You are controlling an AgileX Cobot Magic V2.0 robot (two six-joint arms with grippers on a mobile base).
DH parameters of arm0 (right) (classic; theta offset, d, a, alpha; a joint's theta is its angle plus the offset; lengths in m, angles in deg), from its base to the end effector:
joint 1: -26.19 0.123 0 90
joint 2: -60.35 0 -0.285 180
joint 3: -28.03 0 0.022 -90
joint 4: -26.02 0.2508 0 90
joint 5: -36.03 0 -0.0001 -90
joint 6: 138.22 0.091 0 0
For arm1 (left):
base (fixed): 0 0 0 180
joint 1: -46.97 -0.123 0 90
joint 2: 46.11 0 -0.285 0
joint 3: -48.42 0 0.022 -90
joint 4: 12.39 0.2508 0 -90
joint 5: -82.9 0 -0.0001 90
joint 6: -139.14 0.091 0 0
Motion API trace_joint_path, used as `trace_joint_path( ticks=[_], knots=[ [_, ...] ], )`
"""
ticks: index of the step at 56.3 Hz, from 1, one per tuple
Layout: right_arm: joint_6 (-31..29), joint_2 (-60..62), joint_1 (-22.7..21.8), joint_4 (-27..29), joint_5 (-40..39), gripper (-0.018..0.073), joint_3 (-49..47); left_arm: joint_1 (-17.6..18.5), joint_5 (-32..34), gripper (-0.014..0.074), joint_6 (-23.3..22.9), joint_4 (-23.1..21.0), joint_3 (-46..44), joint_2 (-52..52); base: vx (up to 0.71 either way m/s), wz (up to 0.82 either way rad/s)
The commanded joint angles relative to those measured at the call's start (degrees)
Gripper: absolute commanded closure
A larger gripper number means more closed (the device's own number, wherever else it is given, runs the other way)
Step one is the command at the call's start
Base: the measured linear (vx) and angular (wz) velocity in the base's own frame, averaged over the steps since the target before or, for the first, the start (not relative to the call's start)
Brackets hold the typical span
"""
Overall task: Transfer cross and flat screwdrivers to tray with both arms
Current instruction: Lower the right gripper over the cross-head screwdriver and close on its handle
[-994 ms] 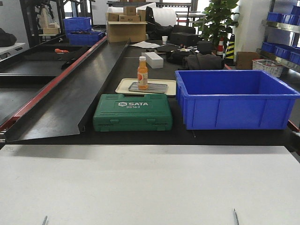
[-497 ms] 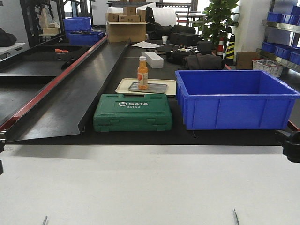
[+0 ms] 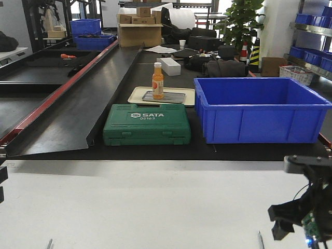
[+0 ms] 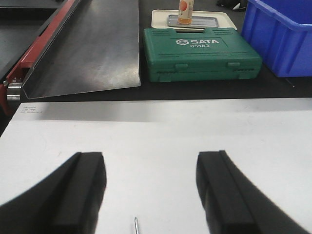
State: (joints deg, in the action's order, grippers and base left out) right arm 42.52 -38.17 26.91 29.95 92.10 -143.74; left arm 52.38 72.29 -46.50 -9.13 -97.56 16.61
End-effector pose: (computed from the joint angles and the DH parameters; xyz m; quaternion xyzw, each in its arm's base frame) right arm 0.3155 0.0091 0.2668 0.0148 0.9882 0.0329 0.1489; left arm 0.2070 -0.0186 0.3415 0.0178 0.8054 -0.0363 0.5914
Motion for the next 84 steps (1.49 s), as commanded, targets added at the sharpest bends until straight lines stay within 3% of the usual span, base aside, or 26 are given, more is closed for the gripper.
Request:
trace_joint_path(
  ticks=[1, 14, 23, 38, 74, 84],
  knots=[
    [0.3, -4.3, -0.3, 2.4, 1.9, 0.0069, -2.8, -0.1, 4.1, 0.0059, -0.3, -0.5, -2.0, -0.5, 0.0, 0.0],
    [1.0, -14.0, -0.3, 8.4, -0.7, 0.0126, -2.8, -0.1, 3.7, 0.0059, -0.3, -0.5, -2.0, -0.5, 0.0, 0.0],
    [5.4, -16.1, -0.1, 5.0, -2.7, 0.0147, -2.7, -0.1, 3.2, 0.0059, -0.3, -0.4, -2.0, -0.5, 0.0, 0.0],
    [11.7, -18.0, 4.4, -4.9, -6.1, 0.0154, -2.7, -0.1, 1.9, 0.0059, -0.1, -0.4, -2.0, -0.5, 0.0, 0.0],
    [12.5, -24.6, 4.5, -4.6, -7.4, 0.0155, -2.7, -0.1, 0.5, 0.0059, -0.1, 0.1, -2.0, -0.5, 0.0, 0.0],
    [12.5, -26.2, 4.5, -4.7, -7.7, 0.0233, -2.7, -0.1, 0.4, 0.0059, -0.1, 0.1, -2.0, -0.5, 0.0, 0.0]
  ],
)
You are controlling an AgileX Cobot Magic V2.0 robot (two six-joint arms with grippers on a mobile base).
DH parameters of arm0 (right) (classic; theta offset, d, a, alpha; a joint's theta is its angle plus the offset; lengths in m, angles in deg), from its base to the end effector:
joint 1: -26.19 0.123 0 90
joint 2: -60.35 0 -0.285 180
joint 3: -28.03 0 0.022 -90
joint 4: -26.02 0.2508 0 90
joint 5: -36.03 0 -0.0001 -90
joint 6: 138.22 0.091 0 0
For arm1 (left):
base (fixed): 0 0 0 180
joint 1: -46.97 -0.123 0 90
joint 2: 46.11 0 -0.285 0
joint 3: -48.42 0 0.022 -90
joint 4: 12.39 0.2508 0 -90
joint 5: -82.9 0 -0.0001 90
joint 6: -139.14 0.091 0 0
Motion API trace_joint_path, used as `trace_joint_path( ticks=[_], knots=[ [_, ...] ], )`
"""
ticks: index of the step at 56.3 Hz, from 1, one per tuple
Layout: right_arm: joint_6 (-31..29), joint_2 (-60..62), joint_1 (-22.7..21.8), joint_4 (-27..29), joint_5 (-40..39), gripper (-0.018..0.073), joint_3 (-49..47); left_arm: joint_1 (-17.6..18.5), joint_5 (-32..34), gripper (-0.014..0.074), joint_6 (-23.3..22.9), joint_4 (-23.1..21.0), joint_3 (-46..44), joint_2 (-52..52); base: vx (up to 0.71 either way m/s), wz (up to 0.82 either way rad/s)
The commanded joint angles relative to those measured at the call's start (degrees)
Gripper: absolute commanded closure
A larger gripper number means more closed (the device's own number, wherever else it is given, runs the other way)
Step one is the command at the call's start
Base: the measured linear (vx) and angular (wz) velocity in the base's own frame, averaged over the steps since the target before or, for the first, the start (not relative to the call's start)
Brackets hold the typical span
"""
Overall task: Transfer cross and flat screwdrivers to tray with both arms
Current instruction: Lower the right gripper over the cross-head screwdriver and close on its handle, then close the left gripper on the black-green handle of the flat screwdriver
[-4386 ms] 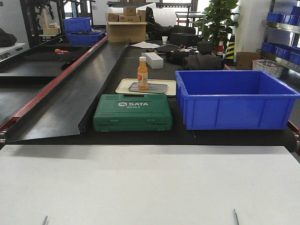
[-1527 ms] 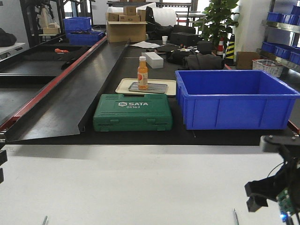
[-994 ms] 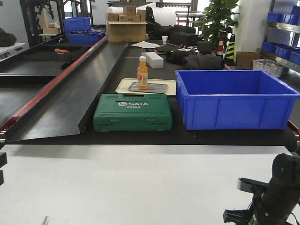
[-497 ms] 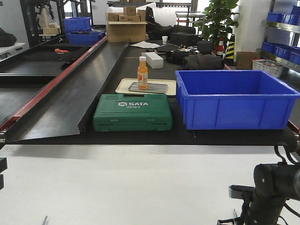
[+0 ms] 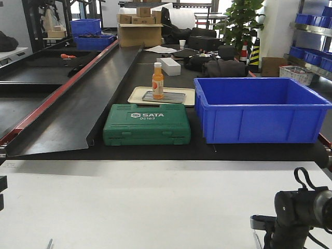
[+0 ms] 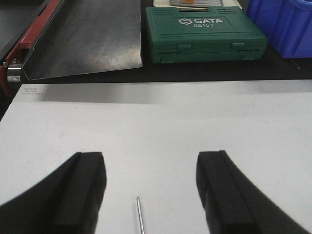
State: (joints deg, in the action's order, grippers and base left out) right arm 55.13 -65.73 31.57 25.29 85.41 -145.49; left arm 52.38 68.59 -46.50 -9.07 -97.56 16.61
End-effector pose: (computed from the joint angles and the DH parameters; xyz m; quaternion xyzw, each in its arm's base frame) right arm 0.3628 0.0333 0.1090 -0.0653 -0.9977 0.0075 0.0159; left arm 0.2051 -0.0181 0.3360 0.0174 0.8241 -0.0328 0.5653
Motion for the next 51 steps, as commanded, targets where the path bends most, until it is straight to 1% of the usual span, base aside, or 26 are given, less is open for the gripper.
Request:
trace_joint_path(
  ticks=[1, 4, 11, 13, 19, 24, 28, 32, 36, 42, 51],
  knots=[
    [-0.1, 1.2, -0.1, -0.1, -1.1, 0.0249, -1.0, -0.1, 4.1, 0.0059, -0.1, 0.1, -2.0, -0.5, 0.0, 0.0],
    [-0.1, 1.2, -0.1, -0.1, -1.7, 0.0314, -0.7, -0.1, 4.1, 0.0059, -0.1, 0.1, -2.0, -0.5, 0.0, 0.0],
    [-0.2, 1.2, -0.1, -0.1, -2.1, 0.0537, -0.7, -0.1, 4.1, 0.0059, -0.1, 0.0, -2.0, -0.5, 0.0, 0.0],
    [-0.3, 1.2, -0.1, -0.1, -2.2, 0.0575, -0.7, -0.1, 4.0, 0.0059, -0.2, 0.0, -2.0, -0.5, 0.0, 0.0],
    [-0.3, 1.2, -0.1, -0.1, -2.7, 0.0573, -0.7, -0.1, 2.4, 0.0059, -0.4, -0.6, -2.0, -0.5, 0.0, 0.0],
    [-0.3, 1.2, -0.1, 0.0, -3.3, 0.0572, -0.7, -0.1, -0.9, 0.0059, -0.4, -2.2, -2.0, -0.3, 0.0, 0.0],
    [-0.4, 1.2, -0.1, 0.1, -3.7, 0.0571, -0.7, -0.1, -4.7, 0.0059, -2.2, -3.7, -2.0, 0.8, 0.0, 0.0],
    [-0.8, 1.2, -0.1, 0.3, -3.8, 0.0571, -0.7, -0.1, -8.4, 0.0059, -4.5, -3.7, -2.0, 3.2, 0.0, 0.0],
    [-1.5, 1.2, -0.1, 0.7, -3.9, 0.0571, -0.7, -0.1, -11.1, 0.0059, -4.9, -3.7, -2.0, 6.6, 0.0, 0.0],
    [-3.2, 1.2, -0.1, 2.0, -4.0, 0.0569, -0.7, -0.1, -12.5, 0.0059, -4.9, -3.3, -2.0, 12.5, 0.0, 0.0],
    [-5.0, 1.2, -0.1, 3.5, -3.9, 0.0568, -0.7, -0.1, -11.6, 0.0059, -4.8, -3.3, -2.2, 22.3, 0.0, 0.0]
  ],
)
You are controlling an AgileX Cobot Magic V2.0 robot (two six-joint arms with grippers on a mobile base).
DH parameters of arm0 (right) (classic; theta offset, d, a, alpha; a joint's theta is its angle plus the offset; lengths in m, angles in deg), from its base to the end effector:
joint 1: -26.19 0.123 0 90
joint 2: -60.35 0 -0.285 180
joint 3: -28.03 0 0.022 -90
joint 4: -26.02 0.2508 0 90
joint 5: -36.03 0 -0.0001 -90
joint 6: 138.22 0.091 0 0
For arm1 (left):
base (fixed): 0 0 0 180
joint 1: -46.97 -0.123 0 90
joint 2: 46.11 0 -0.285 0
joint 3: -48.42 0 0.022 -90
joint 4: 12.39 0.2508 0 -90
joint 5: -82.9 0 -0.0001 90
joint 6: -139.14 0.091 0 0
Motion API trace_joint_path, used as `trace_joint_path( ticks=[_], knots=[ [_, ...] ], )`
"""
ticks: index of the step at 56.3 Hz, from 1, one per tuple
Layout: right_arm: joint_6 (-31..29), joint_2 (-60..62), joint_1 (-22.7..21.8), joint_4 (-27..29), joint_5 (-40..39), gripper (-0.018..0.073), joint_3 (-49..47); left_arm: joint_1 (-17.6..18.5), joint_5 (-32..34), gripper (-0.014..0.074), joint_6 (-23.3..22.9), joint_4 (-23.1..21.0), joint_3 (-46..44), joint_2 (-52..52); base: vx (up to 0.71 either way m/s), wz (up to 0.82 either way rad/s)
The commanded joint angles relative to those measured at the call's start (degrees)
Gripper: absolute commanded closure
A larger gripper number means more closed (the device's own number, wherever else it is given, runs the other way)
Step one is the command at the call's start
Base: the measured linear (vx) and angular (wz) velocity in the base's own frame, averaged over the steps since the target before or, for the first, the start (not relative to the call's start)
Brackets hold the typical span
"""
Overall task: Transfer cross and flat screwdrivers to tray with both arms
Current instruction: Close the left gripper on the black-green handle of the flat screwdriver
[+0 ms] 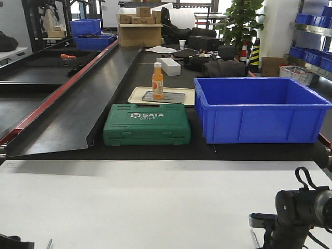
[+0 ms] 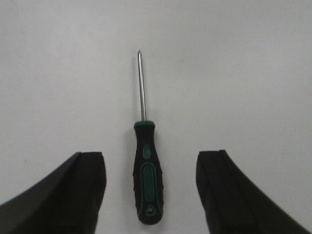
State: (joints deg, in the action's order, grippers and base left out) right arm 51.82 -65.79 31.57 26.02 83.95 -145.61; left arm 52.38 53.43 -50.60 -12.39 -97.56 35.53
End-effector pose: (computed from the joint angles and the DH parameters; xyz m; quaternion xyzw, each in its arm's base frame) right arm 0.3655 0.0344 0.1089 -0.0407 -0.9992 0.0005 0.0036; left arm 0.2450 -0.0232 0.2415 -0.0360 0.9534 -0.0395 0.2970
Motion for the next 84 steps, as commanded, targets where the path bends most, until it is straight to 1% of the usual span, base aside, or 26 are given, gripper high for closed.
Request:
trace_joint_path(
  ticks=[1, 5, 14, 18, 41, 50, 55, 63, 70, 77, 84],
  knots=[
    [-1.9, 1.3, -0.1, 3.0, -2.4, 0.0568, -0.6, -0.1, 3.7, 0.0059, -0.7, 0.0, -2.2, 4.2, 0.0, 0.0],
    [-2.4, 1.3, -0.1, 3.6, -2.4, 0.0568, -0.6, -0.1, 3.6, 0.0059, -0.7, 0.0, -2.6, 8.1, 0.0, 0.0],
    [-2.4, 1.3, -0.1, 3.6, -2.2, 0.0568, -0.6, -0.1, -1.7, 0.0059, -0.7, -0.4, -5.7, 15.9, 0.0, 0.0],
    [-2.6, 1.3, -0.1, 3.6, -2.1, 0.0568, -0.6, -0.1, -2.9, 0.0059, -0.7, -0.4, -6.9, 18.8, 0.0, 0.0],
    [-3.9, 1.3, -0.1, 3.6, -2.0, 0.0568, -0.6, -0.1, -1.1, 0.0059, -0.5, -0.4, -7.6, 28.2, 0.0, 0.0],
    [-3.9, 1.3, -0.1, 3.6, -1.9, 0.0568, -0.6, -0.1, -0.4, 0.0062, 1.4, -0.4, -7.6, 29.8, 0.0, 0.0],
    [-3.9, 1.3, -0.1, 3.7, -1.9, 0.0568, -0.6, -0.1, 0.0, 0.0079, 1.8, 0.0, -7.6, 30.2, 0.0, 0.0],
    [-3.9, 1.3, -0.1, 3.7, -1.8, 0.0568, -0.6, -0.1, 1.3, 0.0133, 5.5, 0.0, -7.6, 30.7, 0.0, 0.0],
    [-3.9, 1.3, -0.1, 3.7, -1.6, 0.0568, -0.6, -0.1, 1.5, 0.0201, 7.1, 0.0, -7.6, 30.8, 0.0, 0.0],
    [-3.9, 1.3, -0.1, 3.7, -1.3, 0.0568, -0.6, -0.1, 1.1, 0.0313, 7.2, 0.0, -7.6, 30.8, 0.0, 0.0],
    [-3.9, 1.3, -0.1, 3.7, -0.9, 0.0568, -0.6, -0.1, -0.3, 0.0484, 7.2, 0.0, -7.6, 30.8, 0.0, 0.0]
  ],
)
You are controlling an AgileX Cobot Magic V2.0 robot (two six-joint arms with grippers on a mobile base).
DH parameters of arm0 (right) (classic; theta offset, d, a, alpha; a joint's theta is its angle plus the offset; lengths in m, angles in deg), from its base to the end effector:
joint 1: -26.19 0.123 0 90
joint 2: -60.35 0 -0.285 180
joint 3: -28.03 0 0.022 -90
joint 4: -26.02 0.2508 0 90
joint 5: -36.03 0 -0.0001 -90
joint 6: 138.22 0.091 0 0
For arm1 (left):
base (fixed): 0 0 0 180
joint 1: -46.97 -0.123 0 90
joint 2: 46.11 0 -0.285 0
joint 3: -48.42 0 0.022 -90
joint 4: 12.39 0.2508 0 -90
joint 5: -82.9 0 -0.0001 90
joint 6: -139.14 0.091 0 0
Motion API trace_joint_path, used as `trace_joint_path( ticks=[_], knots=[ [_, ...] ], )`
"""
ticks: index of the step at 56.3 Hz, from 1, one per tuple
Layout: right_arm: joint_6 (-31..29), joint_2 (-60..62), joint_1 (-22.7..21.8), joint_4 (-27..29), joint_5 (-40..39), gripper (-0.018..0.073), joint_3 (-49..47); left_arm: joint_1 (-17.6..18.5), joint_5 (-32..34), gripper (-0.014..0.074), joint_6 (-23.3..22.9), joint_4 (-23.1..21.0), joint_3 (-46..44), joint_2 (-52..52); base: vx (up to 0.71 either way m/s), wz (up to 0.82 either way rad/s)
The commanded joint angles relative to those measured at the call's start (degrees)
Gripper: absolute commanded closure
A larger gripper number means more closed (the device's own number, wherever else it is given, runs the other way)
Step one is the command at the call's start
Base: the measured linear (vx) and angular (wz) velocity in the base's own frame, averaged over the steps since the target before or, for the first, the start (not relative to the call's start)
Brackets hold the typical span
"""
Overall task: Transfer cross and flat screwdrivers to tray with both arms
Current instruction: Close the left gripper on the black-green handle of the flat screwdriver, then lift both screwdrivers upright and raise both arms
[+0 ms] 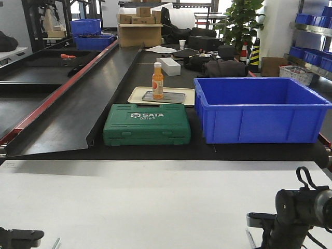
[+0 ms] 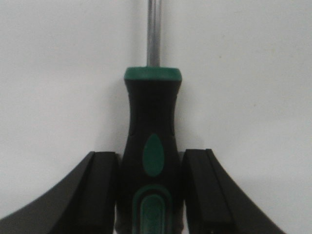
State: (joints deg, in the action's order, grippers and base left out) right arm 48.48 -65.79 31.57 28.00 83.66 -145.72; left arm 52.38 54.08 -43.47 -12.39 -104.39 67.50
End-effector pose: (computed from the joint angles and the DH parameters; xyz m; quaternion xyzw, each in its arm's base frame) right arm 0.3662 0.0368 0.1094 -0.0232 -0.9997 -0.0127 0.0015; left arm 0.3046 -0.0289 0.1142 0.0243 0.9956 -0.0063 0.0902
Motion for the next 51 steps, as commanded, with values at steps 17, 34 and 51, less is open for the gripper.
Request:
trace_joint_path(
  ticks=[17, 34, 51],
  knots=[
    [-1.0, 1.6, -0.1, 1.3, -2.2, 0.0568, -0.5, -0.1, -0.9, 0.0603, 0.8, 0.0, -0.8, -1.7, 0.0, 0.0],
    [-1.2, 10.2, -0.1, 1.2, -7.0, 0.0568, -0.5, -0.1, 2.9, 0.0601, 0.7, 0.0, -0.8, -12.4, 0.0, 0.0],
    [-1.2, 25.7, -0.1, 1.2, -11.0, 0.0568, -0.5, -0.1, 5.0, 0.0601, -0.8, 0.0, -0.8, -30.7, 0.0, 0.0]
  ],
)
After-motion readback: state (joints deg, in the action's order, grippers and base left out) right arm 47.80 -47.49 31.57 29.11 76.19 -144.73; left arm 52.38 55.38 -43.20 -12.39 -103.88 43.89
